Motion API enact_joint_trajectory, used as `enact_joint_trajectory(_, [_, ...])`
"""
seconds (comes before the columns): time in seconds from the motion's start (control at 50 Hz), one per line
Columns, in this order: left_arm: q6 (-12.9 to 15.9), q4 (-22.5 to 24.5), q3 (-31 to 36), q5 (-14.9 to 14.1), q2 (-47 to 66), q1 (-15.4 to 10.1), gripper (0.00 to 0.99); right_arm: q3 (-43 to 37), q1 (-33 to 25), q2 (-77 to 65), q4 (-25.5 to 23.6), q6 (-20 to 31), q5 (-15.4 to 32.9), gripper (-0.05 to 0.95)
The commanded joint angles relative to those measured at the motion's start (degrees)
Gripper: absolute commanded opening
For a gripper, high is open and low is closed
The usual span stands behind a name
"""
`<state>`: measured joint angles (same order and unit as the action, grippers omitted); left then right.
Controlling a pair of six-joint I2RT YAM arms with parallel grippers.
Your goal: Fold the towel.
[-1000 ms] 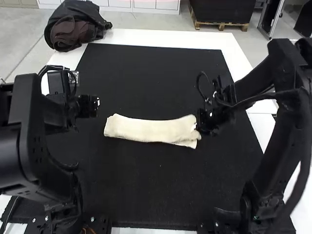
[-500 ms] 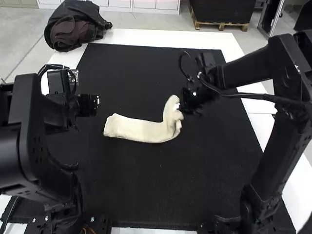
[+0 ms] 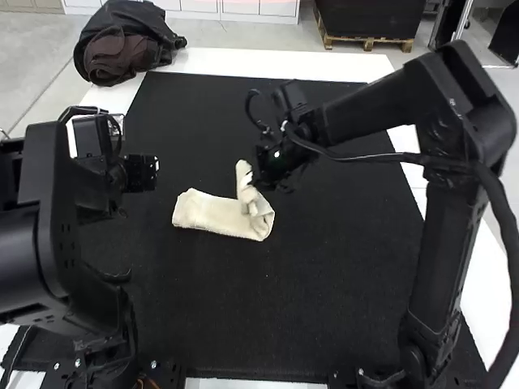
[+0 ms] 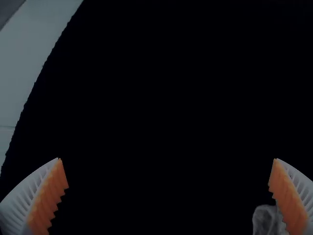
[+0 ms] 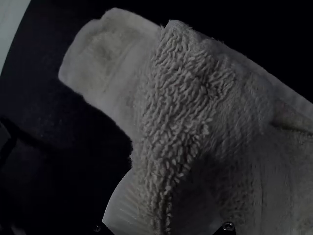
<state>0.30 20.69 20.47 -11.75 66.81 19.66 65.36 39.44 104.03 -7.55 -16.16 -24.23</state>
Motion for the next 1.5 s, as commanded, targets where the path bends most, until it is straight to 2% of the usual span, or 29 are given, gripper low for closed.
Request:
enact_joint_trajectory(0.0, [-0.38, 0.93, -1.48, 0.67, -0.89, 2.31, 0.964, 3.98, 2.75, 1.79, 0.61, -1.06, -0.56, -0.02])
enact_joint_trajectory(0.18, [-0.03, 1.64, -2.80, 0.23, -0.89, 5.92, 0.964, 8.73, 5.21, 5.66, 0.61, -1.15, -0.56, -0.02])
enact_joint_trajectory(0.36, [0.94, 1.90, -3.33, -0.12, -0.89, 7.85, 0.964, 12.86, 6.88, 9.26, 0.61, -1.41, -0.64, -0.02])
enact_joint_trajectory(0.54, [1.11, 1.72, -3.24, -0.91, -0.89, 7.85, 0.964, 16.46, 8.46, 12.43, 0.43, -1.77, -0.73, -0.02])
enact_joint_trajectory(1.04, [1.55, 2.08, -3.24, -0.82, -0.89, 7.94, 0.964, 25.08, 10.66, 19.90, 0.26, -2.73, -0.73, -0.02])
enact_joint_trajectory(1.08, [1.64, 2.08, -3.33, -0.82, -0.89, 7.94, 0.964, 25.69, 10.66, 20.34, 0.26, -3.17, -0.73, 0.05])
enact_joint_trajectory(1.14, [1.64, 2.08, -3.42, -0.82, -0.89, 7.85, 0.964, 26.83, 10.66, 20.95, 0.17, -3.26, -0.82, 0.20])
enact_joint_trajectory(1.24, [1.64, 2.08, -3.42, -0.73, -0.89, 7.67, 0.964, 28.42, 11.18, 21.04, -0.27, -3.26, -1.61, 0.55])
enact_joint_trajectory(1.3, [1.64, 2.25, -3.51, -0.64, -0.89, 7.59, 0.964, 29.65, 11.62, 20.95, -0.89, -2.91, -1.70, 0.70])
enact_joint_trajectory(1.38, [1.64, 2.25, -3.51, -0.47, -0.89, 7.50, 0.964, 31.67, 11.80, 20.78, -2.12, -2.38, -1.70, 0.81])
enact_joint_trajectory(1.48, [1.64, 2.43, -3.51, -0.38, -0.89, 7.41, 0.964, 33.43, 11.45, 19.63, -3.00, -2.12, -1.70, 0.83])
